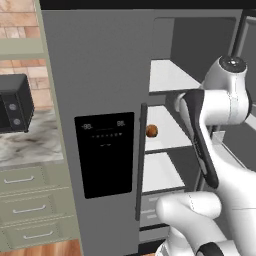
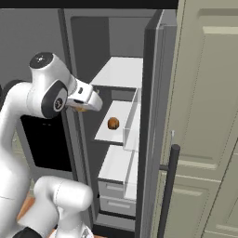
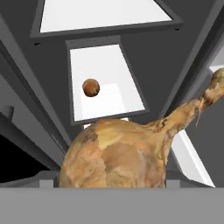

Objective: Pick onion from the fridge and place it on the plate on the counter.

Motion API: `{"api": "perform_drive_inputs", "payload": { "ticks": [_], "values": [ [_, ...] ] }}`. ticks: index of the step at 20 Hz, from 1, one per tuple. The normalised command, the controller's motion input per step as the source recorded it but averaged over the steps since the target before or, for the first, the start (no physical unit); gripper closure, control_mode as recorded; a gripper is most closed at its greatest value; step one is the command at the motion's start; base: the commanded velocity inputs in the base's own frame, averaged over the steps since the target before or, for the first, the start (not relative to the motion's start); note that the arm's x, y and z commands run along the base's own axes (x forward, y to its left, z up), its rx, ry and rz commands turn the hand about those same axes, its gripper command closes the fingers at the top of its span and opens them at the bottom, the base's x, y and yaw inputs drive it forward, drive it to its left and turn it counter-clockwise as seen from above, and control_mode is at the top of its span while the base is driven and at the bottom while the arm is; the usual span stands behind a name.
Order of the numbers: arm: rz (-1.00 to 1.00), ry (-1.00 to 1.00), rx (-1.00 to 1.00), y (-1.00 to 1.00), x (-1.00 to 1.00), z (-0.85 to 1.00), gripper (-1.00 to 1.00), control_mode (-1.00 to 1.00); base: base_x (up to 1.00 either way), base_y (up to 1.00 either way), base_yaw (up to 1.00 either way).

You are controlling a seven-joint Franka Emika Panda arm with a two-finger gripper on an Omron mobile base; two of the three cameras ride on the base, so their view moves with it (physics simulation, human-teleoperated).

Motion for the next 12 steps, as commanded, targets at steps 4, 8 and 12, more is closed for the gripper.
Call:
{"api": "perform_drive_inputs", "payload": {
  "ticks": [4, 8, 12],
  "values": [
    [0.00, 0.20, 0.00, 0.24, -0.72, 0.07, 1.00, -1.00, 0.00, 0.00, 0.00],
    [0.07, 0.21, 0.00, 0.36, -0.26, 0.00, 1.00, -1.00, 0.00, 0.00, 0.00],
    [0.14, 0.22, 0.01, 0.30, 0.00, 0.00, 1.00, -1.00, 0.00, 0.00, 0.00]
  ]
}}
